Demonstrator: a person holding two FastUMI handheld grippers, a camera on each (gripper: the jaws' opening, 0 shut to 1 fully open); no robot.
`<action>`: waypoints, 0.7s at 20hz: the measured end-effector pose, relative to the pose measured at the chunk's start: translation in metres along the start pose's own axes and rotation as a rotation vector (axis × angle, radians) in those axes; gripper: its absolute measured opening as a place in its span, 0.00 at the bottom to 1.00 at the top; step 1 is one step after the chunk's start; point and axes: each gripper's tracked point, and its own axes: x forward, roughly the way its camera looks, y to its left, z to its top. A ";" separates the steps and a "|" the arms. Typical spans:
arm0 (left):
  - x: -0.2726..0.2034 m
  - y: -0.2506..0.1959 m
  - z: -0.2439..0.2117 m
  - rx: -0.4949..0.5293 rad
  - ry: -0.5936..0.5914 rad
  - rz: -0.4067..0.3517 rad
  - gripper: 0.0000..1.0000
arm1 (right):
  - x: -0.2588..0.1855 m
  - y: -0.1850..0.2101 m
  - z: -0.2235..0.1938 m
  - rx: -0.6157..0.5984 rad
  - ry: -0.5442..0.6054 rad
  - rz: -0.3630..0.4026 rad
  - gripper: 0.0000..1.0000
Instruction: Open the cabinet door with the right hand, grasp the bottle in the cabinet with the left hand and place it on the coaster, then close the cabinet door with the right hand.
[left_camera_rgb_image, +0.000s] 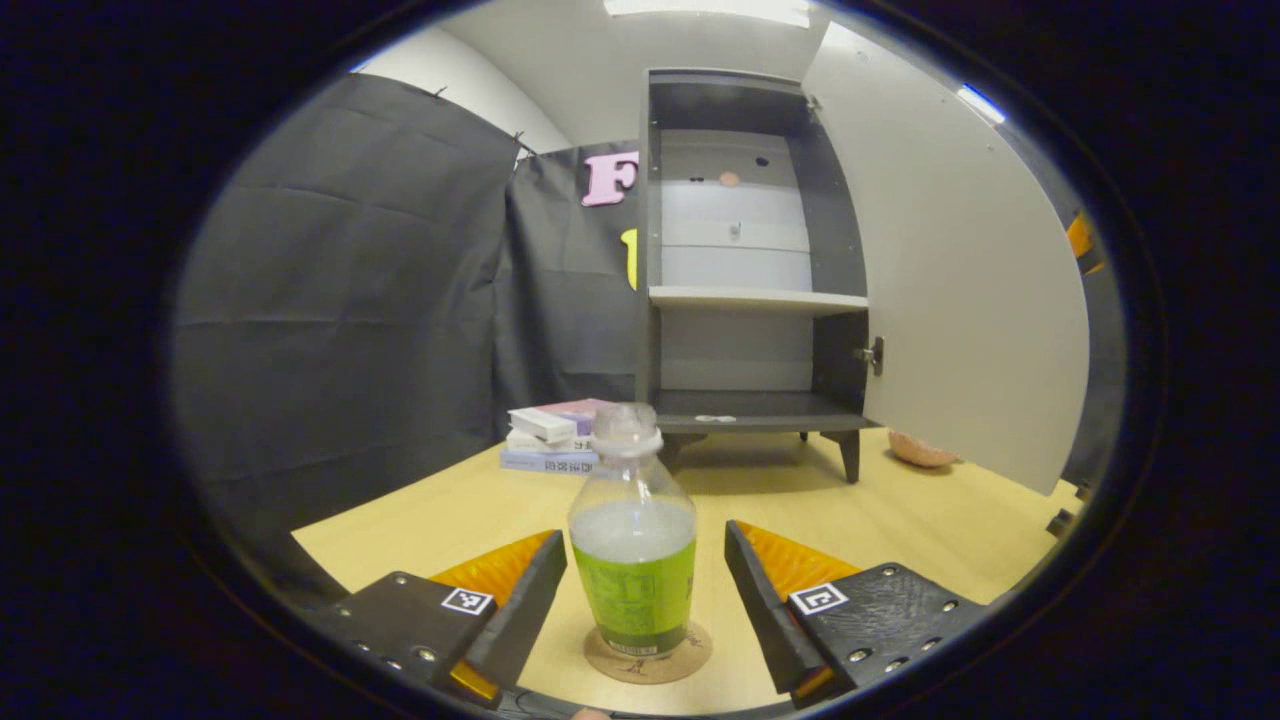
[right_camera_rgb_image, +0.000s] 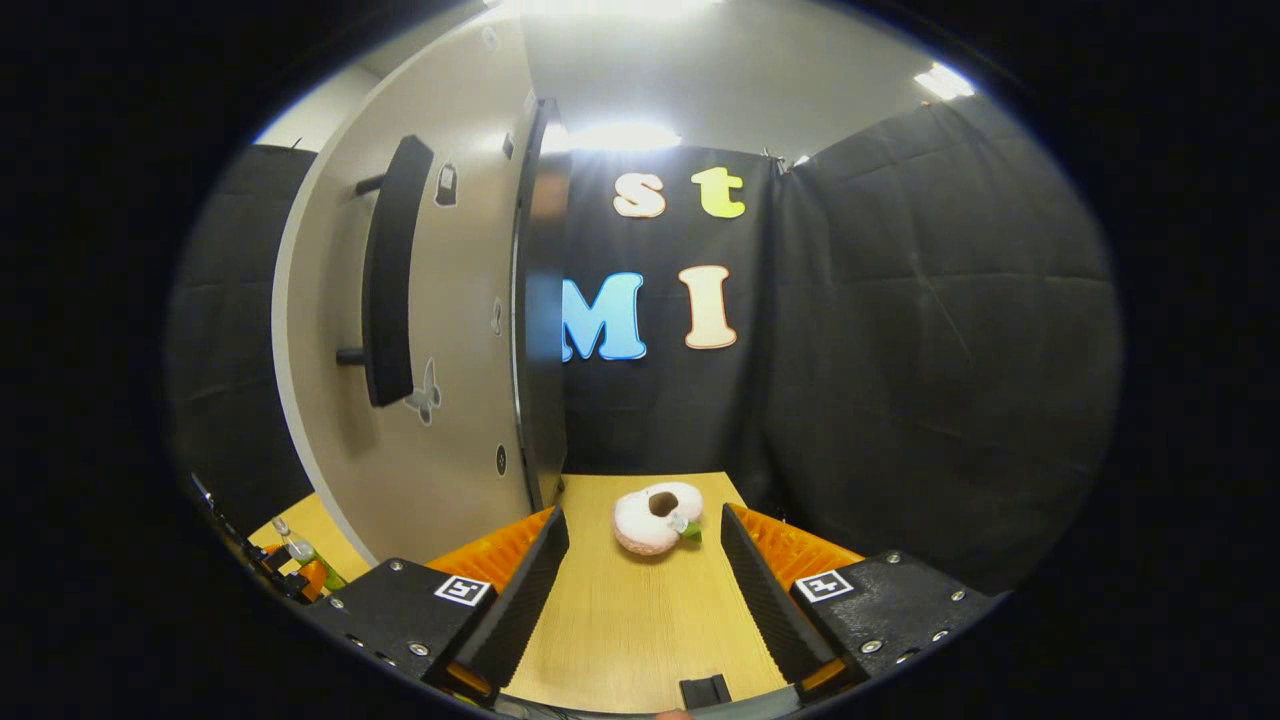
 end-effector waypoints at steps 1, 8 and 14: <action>-0.002 0.000 0.012 -0.003 -0.011 0.001 0.92 | -0.003 -0.001 0.004 0.012 -0.019 -0.001 0.95; -0.024 0.002 0.097 -0.026 -0.090 0.013 0.92 | -0.007 0.000 0.058 0.071 -0.142 0.007 0.94; -0.037 0.016 0.145 -0.004 -0.130 0.018 0.91 | -0.019 0.023 0.098 0.105 -0.226 0.009 0.93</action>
